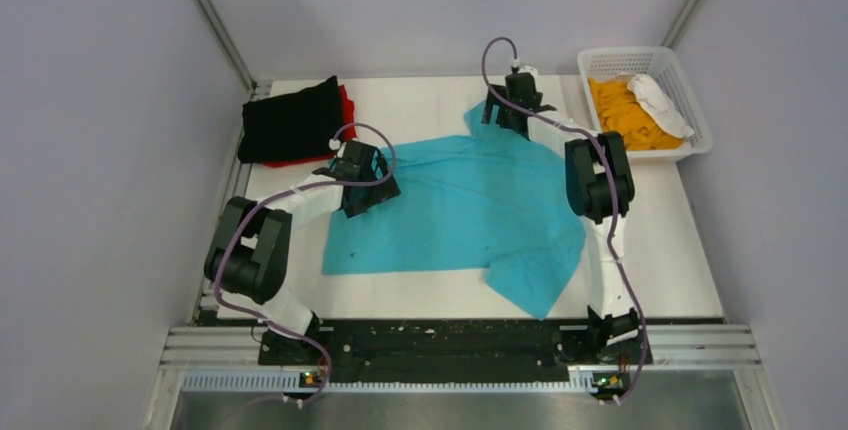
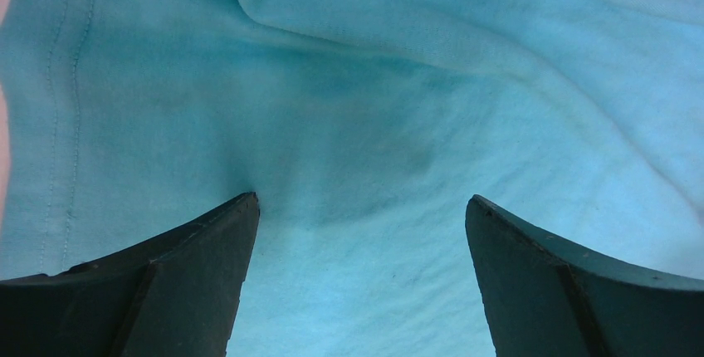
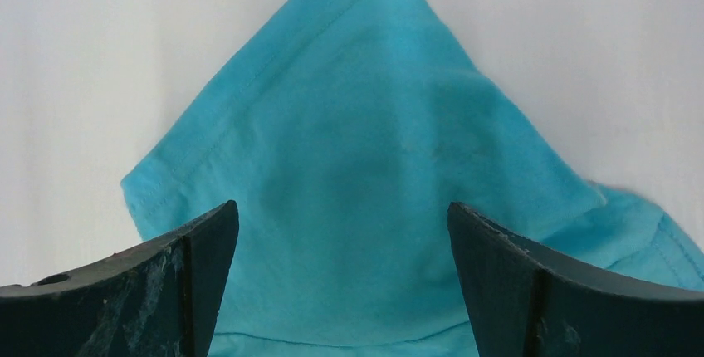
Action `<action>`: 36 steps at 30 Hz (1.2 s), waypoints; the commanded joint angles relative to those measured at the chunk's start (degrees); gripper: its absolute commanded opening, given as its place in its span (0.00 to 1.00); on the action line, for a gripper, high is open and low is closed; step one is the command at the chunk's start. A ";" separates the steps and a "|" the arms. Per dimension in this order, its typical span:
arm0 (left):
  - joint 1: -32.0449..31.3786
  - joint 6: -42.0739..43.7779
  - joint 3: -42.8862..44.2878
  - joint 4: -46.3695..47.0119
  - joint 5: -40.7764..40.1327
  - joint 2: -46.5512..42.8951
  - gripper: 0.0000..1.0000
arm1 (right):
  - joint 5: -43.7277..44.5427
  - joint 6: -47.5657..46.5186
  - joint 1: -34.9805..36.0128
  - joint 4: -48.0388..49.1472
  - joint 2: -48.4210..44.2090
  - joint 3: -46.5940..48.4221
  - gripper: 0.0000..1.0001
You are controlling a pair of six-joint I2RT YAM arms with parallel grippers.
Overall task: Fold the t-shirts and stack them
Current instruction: Flatten out the tshirt
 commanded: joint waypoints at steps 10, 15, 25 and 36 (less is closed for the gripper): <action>-2.26 -1.89 -3.12 -3.12 2.54 -0.69 0.99 | 6.13 10.73 -10.03 -10.78 6.26 6.86 0.92; -3.39 -2.48 -4.98 -4.34 3.95 -3.26 0.99 | 7.07 11.43 -10.57 -10.37 6.55 8.13 0.92; -4.95 -1.85 -5.27 -5.66 5.60 -9.33 0.99 | -0.58 0.29 -8.62 -7.26 3.33 8.98 0.93; 0.30 3.07 16.77 -4.11 -5.49 2.61 0.99 | 5.12 -4.65 -4.26 -3.28 -21.58 -12.14 0.96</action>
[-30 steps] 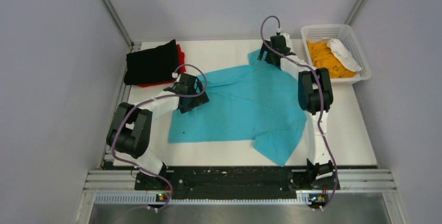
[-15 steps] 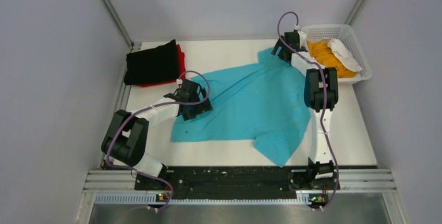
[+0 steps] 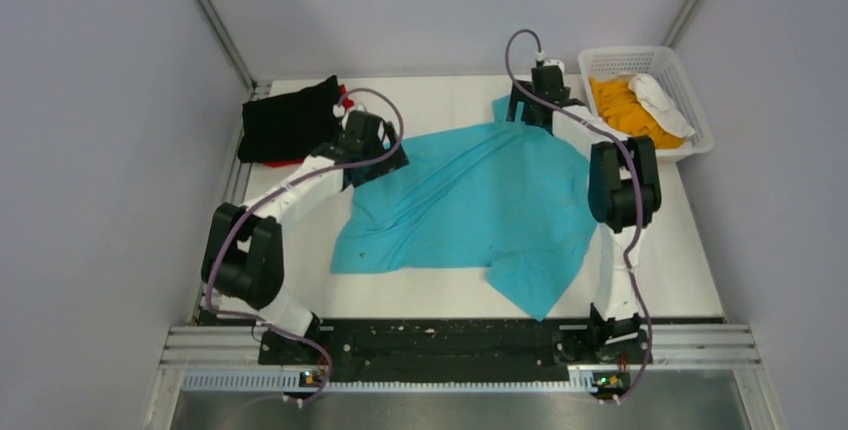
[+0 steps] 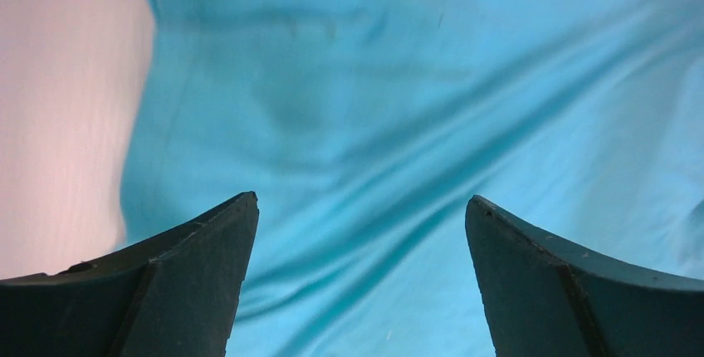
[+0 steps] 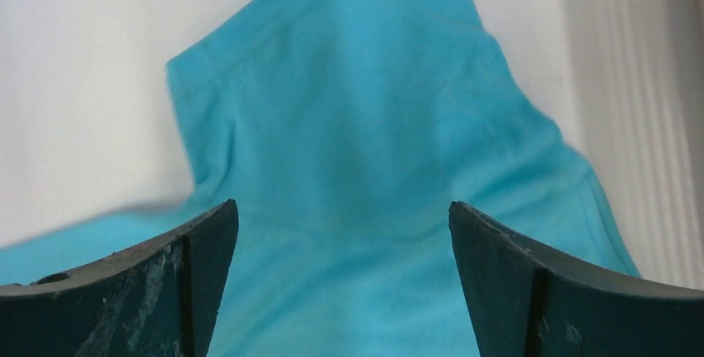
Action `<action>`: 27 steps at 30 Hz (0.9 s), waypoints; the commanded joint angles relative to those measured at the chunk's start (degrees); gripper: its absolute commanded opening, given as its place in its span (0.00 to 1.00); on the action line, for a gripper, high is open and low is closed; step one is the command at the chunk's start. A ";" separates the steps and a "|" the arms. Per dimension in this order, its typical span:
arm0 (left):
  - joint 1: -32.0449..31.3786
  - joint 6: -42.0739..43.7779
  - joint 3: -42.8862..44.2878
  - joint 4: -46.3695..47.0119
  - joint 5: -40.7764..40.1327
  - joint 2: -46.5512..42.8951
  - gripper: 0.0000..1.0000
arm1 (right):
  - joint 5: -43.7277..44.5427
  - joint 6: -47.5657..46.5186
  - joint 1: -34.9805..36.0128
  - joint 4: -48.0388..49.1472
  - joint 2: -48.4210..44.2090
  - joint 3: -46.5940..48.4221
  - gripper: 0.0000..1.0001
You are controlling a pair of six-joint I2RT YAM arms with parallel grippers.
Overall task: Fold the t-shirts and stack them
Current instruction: Flatten out the tshirt
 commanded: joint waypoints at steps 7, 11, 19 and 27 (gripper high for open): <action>7.94 4.34 21.94 -0.14 -0.73 22.54 0.99 | 1.04 6.49 2.61 8.94 -34.50 -39.61 0.96; 8.07 5.36 24.82 0.68 -1.05 27.54 0.99 | -0.77 8.88 2.71 11.85 -39.72 -49.74 0.96; 8.30 5.23 28.68 0.92 2.31 35.95 0.99 | 0.14 10.37 2.65 11.83 -37.54 -55.39 0.96; 10.36 2.60 47.39 -0.04 2.66 48.25 0.99 | 0.50 11.84 0.06 9.52 -33.34 -53.71 0.96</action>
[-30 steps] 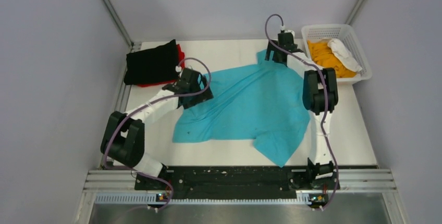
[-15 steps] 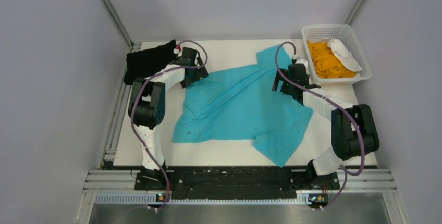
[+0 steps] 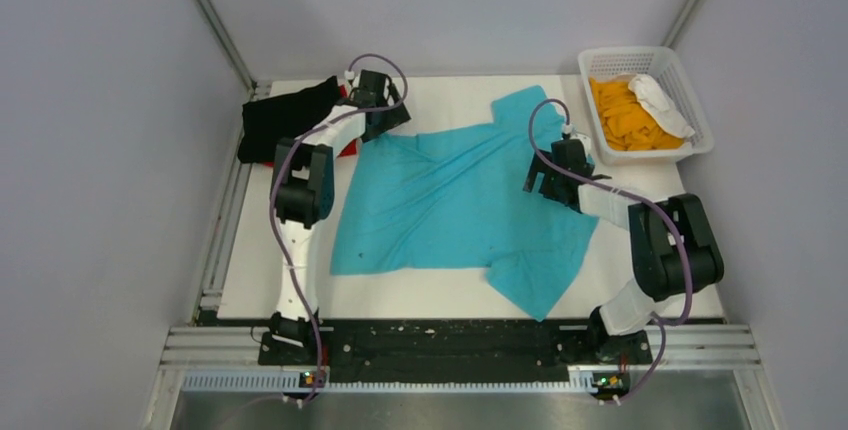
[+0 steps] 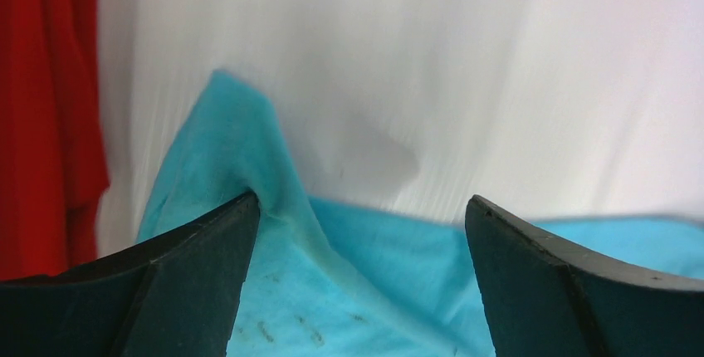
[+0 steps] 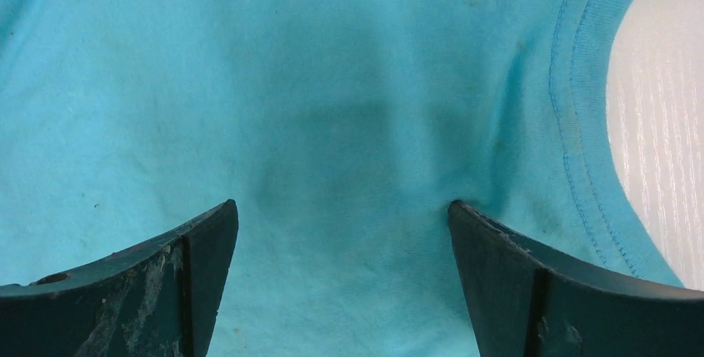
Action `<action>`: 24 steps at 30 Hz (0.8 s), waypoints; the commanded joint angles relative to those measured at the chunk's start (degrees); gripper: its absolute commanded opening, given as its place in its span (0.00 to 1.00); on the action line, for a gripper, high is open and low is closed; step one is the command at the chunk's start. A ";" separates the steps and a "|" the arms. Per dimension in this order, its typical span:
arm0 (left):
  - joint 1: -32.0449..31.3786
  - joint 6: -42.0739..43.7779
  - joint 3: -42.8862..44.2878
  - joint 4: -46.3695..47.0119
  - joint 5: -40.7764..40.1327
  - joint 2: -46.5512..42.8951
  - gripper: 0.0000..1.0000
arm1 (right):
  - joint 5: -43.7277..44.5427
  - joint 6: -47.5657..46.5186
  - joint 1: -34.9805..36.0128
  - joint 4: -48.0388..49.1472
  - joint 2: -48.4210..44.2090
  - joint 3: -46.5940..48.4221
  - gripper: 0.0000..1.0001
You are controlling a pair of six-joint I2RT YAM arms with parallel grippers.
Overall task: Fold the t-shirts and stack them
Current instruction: Flatten out the tshirt
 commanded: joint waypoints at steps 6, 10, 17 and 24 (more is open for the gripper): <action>4.97 -7.85 17.66 -4.17 7.34 14.17 0.99 | 0.51 3.72 -5.17 -3.48 2.78 2.59 0.96; 5.15 -9.86 13.39 -6.22 2.23 11.27 0.99 | 3.12 3.92 -5.67 -5.66 2.62 3.89 0.96; 5.22 -9.16 8.69 -6.61 -0.02 6.77 0.99 | 3.49 3.49 -5.66 -5.09 -0.77 1.51 0.96; 3.74 -5.66 15.45 -7.35 3.53 3.07 0.99 | 0.82 -0.23 -5.49 -7.72 -5.32 8.54 0.98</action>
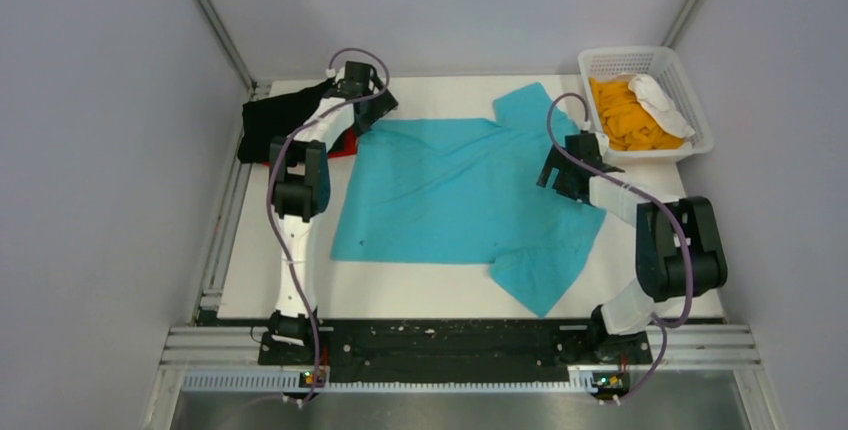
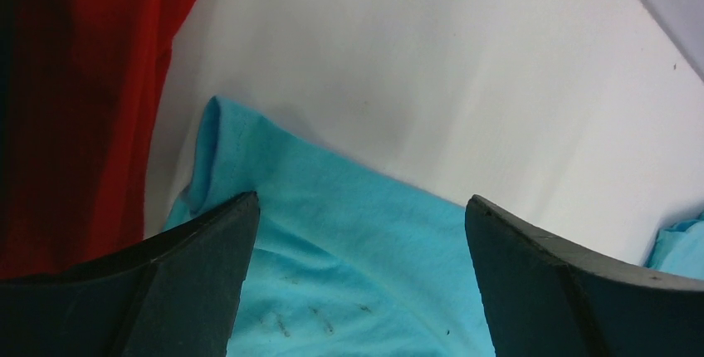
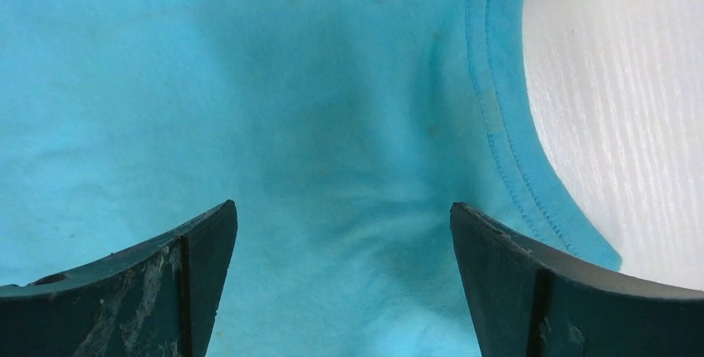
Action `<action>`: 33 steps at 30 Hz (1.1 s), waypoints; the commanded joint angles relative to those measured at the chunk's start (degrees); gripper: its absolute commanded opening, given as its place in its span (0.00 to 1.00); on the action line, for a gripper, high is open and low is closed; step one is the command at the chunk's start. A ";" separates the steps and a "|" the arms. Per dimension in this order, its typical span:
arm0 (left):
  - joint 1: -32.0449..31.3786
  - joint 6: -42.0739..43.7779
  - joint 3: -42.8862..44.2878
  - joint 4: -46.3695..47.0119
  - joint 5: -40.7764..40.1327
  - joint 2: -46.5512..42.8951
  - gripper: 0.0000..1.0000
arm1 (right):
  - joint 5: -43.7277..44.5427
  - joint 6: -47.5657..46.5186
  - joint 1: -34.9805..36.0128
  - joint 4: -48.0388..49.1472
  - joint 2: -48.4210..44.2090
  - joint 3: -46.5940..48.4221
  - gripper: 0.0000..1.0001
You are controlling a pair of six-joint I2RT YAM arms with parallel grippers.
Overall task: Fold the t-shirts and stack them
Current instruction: Flatten out the tshirt, then grab the side of the flattened tshirt closest away from the robot with both arms
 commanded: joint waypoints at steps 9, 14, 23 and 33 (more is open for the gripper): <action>-9.19 11.92 -12.33 -1.42 -0.33 -28.12 0.99 | 0.16 -4.93 6.99 -7.46 -25.83 -1.95 0.99; -14.73 9.55 -39.98 -0.35 -7.92 -47.76 0.99 | -0.41 -2.28 12.40 -11.35 -35.09 -8.42 0.98; -17.54 -8.67 -74.10 -15.46 -20.12 -77.70 0.99 | -0.57 -1.13 13.08 -10.86 -41.98 -14.62 0.99; -16.46 -17.87 -92.52 -9.52 -23.35 -90.79 0.96 | -0.76 -1.16 13.08 -10.00 -39.89 -15.20 0.99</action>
